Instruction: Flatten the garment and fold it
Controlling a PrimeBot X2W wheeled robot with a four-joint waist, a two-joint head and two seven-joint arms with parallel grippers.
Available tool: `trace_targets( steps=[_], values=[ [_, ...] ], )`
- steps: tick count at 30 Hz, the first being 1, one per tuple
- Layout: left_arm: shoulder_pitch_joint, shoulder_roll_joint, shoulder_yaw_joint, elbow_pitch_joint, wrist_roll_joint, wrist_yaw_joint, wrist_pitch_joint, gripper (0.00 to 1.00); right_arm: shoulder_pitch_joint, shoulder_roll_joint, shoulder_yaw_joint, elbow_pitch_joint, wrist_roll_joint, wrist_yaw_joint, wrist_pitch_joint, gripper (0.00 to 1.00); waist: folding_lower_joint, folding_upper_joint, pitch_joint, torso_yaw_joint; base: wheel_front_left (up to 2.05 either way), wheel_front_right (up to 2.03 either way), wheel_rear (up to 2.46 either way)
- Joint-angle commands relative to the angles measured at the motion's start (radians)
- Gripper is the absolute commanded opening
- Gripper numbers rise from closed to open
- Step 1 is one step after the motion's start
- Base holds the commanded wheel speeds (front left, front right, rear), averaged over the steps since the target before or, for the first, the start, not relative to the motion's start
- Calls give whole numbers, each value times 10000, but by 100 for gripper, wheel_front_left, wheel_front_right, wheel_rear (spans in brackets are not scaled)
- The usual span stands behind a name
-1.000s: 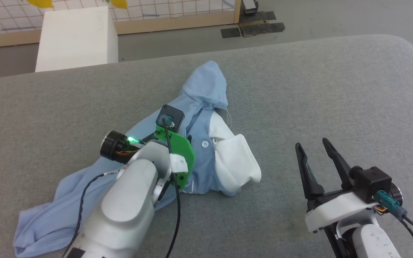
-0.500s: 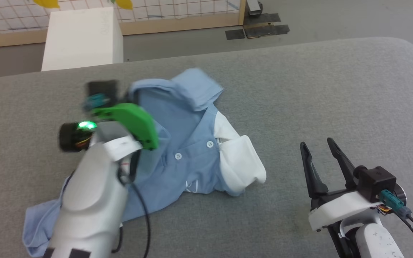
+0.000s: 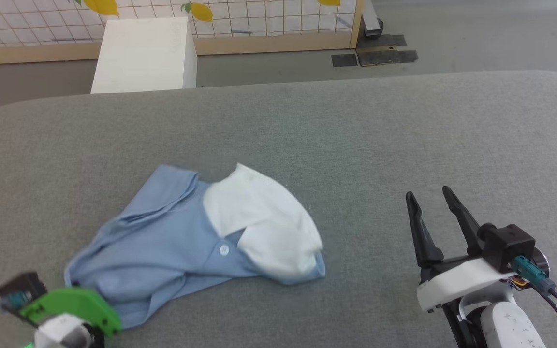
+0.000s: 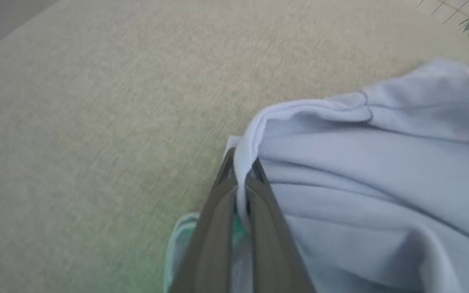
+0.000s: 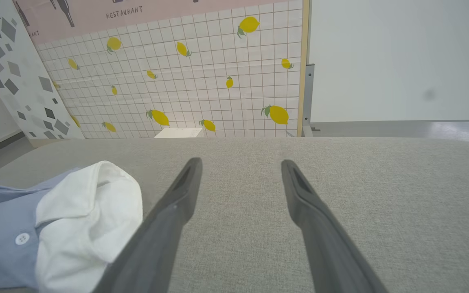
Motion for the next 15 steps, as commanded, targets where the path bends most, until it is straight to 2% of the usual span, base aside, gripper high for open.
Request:
trace_targets(
  steps=[1, 2, 3, 9, 11, 15],
  values=[
    [378, -61, -29, -159, -100, 91, 190, 29, 64, -1, 29, -60, 41, -17, 47, 100, -1, 0, -14, 43, 0, 0, 0],
    [558, -91, -41, -399, -111, 41, 100, 91, 87, -1, 54, -80, 22, -17, 97, 100, -1, 0, -10, 75, 0, 0, 0],
    [648, -142, -23, -645, -153, -94, -147, 100, 104, -1, 56, -104, 8, -17, 126, 100, -1, 0, -6, 103, 0, 0, 0],
    [818, -809, 13, -1989, -531, -1669, -2698, 100, 177, -1, 680, -430, -179, -17, 774, 100, -1, 0, 28, 349, 0, 0, 0],
    [753, -954, -84, -2215, -332, -2004, -3056, 100, 198, -21, 1339, -459, -156, -17, 1488, 100, -1, 0, 50, 454, 0, 0, 0],
    [543, -1234, -265, -2678, 446, -2471, -3230, 100, 220, -500, 2786, -488, 346, -17, 3370, 100, -1, 0, 165, 685, 0, 0, 0]
  ],
)
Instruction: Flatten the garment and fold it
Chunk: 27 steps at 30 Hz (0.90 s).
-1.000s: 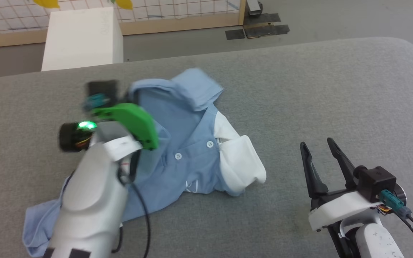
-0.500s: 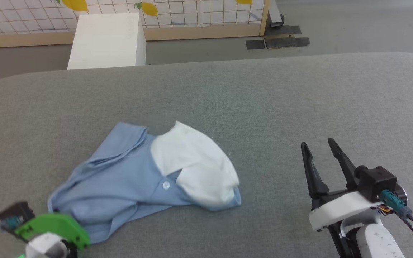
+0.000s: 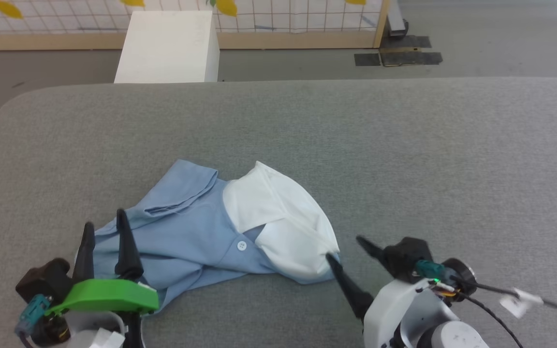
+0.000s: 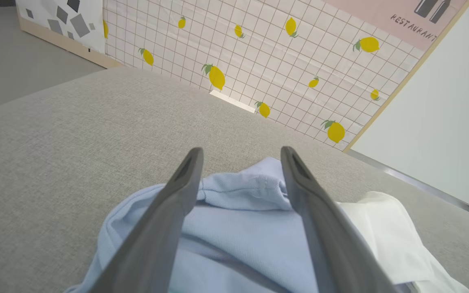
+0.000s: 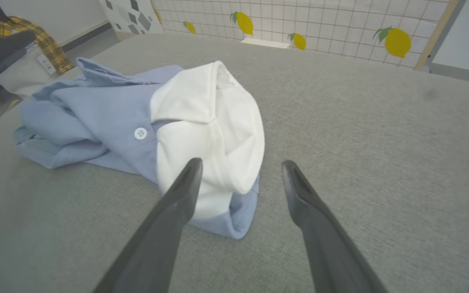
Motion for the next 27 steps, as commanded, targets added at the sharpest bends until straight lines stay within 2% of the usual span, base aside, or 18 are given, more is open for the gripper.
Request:
trace_targets(
  steps=[1, 5, 7, 12, 16, 17, 18, 19, 20, 22, 27],
  values=[
    [-196, -127, 47, -261, 344, -160, -80, 100, 90, -211, 176, -39, 228, -17, 490, 100, 0, 0, 127, 168, 0, 0, 0],
    [-288, -410, 66, -651, 1016, -461, -86, 100, 34, -471, 531, -69, 459, -17, 1858, 100, 0, 0, 327, 416, 0, 0, 0],
    [-356, -490, 3, -730, 1168, -526, -86, 100, -83, -518, 654, -111, 471, -17, 2152, 100, 0, 0, 453, 558, 0, 0, 0],
    [-626, -551, -137, -770, 1433, -703, -88, 100, -565, -695, 1158, 3, 402, -17, 2394, 100, 0, 0, 800, 861, 0, 0, 0],
    [-755, -559, -382, -793, 1484, -669, -88, 100, -963, -709, 1199, 352, 212, -17, 2409, 100, 0, 0, 978, 1023, 0, 0, 0],
    [-770, -559, -418, -782, 1479, -659, -88, 100, -1019, -681, 1184, 423, 201, -17, 2408, 30, 0, 0, 989, 1042, 0, 0, 0],
    [-787, -560, -446, -771, 1473, -647, -88, 100, -1072, -662, 1226, 464, 213, -17, 2392, 0, 0, 0, 987, 1061, 0, 0, 0],
    [-794, -560, -471, -760, 1474, -633, -88, 100, -1111, -620, 1177, 476, 261, -17, 2319, 0, 0, 0, 965, 1073, 0, 0, 0],
    [-714, -561, -489, -738, 1448, -588, -88, 100, -1142, -474, 471, 310, 208, -17, 1742, 0, 0, 0, 777, 1038, 0, 0, 0],
    [-609, -561, -460, -711, 1465, -556, -89, 100, -1074, -360, -328, 62, 22, -17, 1329, 0, 0, 0, 584, 967, 0, 0, 0],
    [-401, -562, -419, -623, 1512, -538, -89, 100, -828, -373, -2503, -1039, -955, -17, 941, 0, 0, 0, 98, 739, 0, 0, 0]
  ],
)
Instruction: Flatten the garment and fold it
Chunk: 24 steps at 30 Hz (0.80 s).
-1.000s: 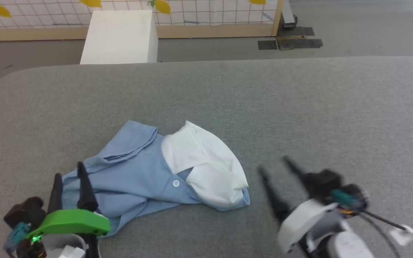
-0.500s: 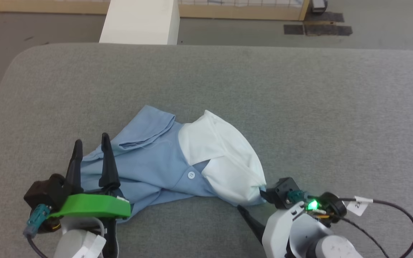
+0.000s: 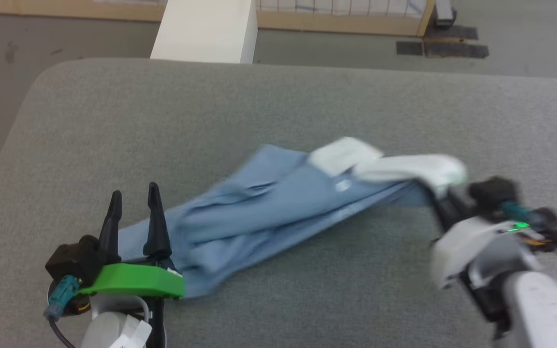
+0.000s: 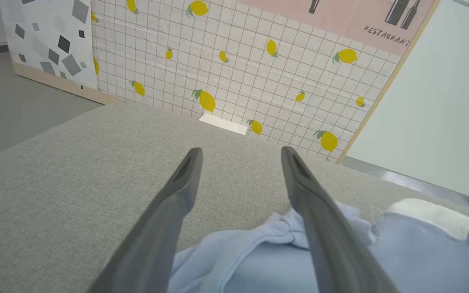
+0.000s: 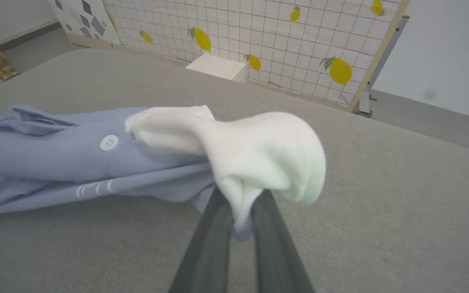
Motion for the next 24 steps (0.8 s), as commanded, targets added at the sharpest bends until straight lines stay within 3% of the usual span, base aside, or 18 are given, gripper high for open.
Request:
trace_targets(
  steps=[1, 6, 12, 17, 18, 19, 20, 24],
  values=[
    [119, -27, 3, 30, 12, 43, -43, 100, 129, -103, -641, -397, -377, -21, 41, 0, 0, 0, -397, -283, 0, 0, 0],
    [237, -27, -26, 54, 46, 23, -43, 100, 831, -116, -2480, -1582, -1219, -21, 1656, 0, 0, 0, -612, -550, 0, 0, 0],
    [99, -27, -304, 113, 67, -45, -43, 100, 2152, 304, -3917, -1774, -581, -21, 4998, 0, 0, 0, -435, -798, 0, 0, 0],
    [-58, -27, -542, 217, 197, -156, -43, 100, 2440, 622, -4220, -1313, 60, -21, 5216, 0, 0, 0, -342, -996, 0, 0, 0],
    [-101, -27, -634, 265, 306, -209, -43, 100, 2393, 665, -4371, -1296, 144, -21, 4845, 30, 0, 0, -342, -1044, 0, 0, 0],
    [-145, -27, -715, 298, 399, -260, -43, 100, 2348, 690, -4462, -1281, 216, -21, 4487, 81, 0, 0, -358, -1092, 0, 0, 0],
    [-211, -27, -834, 336, 528, -326, -43, 100, 2310, 708, -4593, -1235, 370, -21, 4052, 100, 0, 0, -385, -1145, 0, 0, 0],
    [-565, -27, -1580, 565, 1127, -663, -43, 100, 2335, 721, -5004, -1110, 919, -21, 2021, 100, 0, 0, -500, -1387, 0, 0, 0]
  ],
)
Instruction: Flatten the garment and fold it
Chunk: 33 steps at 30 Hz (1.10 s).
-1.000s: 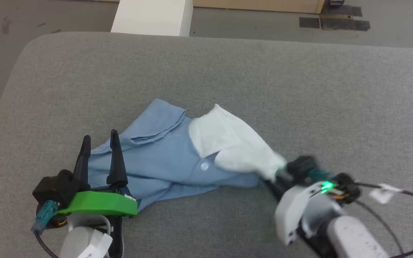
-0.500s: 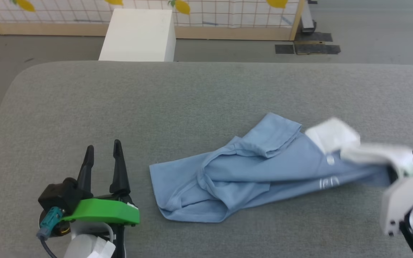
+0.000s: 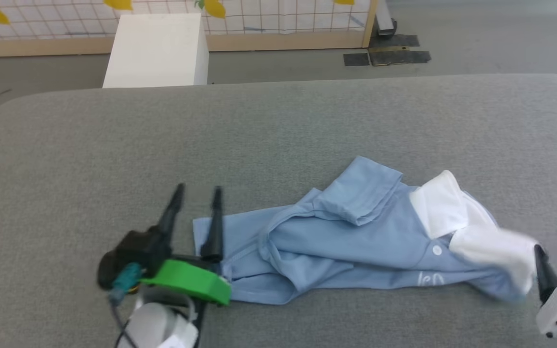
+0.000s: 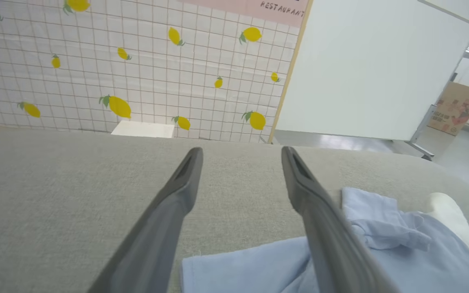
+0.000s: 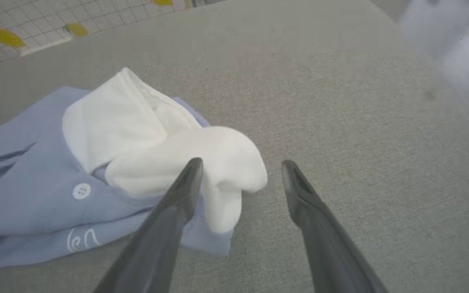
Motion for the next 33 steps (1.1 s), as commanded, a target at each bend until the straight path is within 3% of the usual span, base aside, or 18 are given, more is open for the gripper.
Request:
trace_targets(
  steps=[1, 5, 9, 17, 27, 28, 29, 30, 33],
  values=[
    [-290, -23, -277, 91, 216, -134, -34, 100, 40, 0, 66, -95, -88, -15, -598, 100, 0, -1, -78, -207, 0, 0, 0],
    [-971, -5, -1383, 516, 597, -410, 295, 100, 144, 2, 531, -429, -324, -15, -2364, 100, 0, -1, -45, -638, 0, 0, 0],
    [-1951, 120, -2784, 1152, 799, -576, 1368, 100, 60, 3, 1250, -461, -439, -15, -3539, 100, 0, -1, 76, -1083, 0, 0, 0],
    [-3779, 906, -5146, 2290, 365, -614, 4190, 100, -275, 4, 2334, 121, -494, -15, -4014, 100, 0, -1, 389, -1665, 0, 0, 0],
    [-5045, 1351, -6170, 3015, -537, -616, 6952, 100, -671, 4, 2854, 553, -283, -15, -4293, 100, 0, -1, 768, -2003, 0, 0, 0],
    [-5119, 1378, -6221, 3067, -581, -616, 7127, 57, -699, 4, 2877, 578, -278, -15, -4310, 100, 0, -1, 783, -2020, 0, 0, 0],
    [-5214, 1411, -6285, 3096, -630, -616, 7279, 7, -733, 4, 2907, 604, -262, -15, -4331, 100, 0, -1, 798, -2041, 0, 0, 0],
    [-5278, 1425, -6267, 3106, -672, -616, 7342, 0, -753, 4, 2923, 622, -249, -15, -4348, 100, 0, -1, 803, -2053, 0, 0, 0],
    [-5411, 1434, -6172, 3121, -795, -574, 7474, 0, -769, 4, 2927, 662, -233, -15, -4381, 100, 0, -1, 776, -2023, 0, 0, 0]
  ],
)
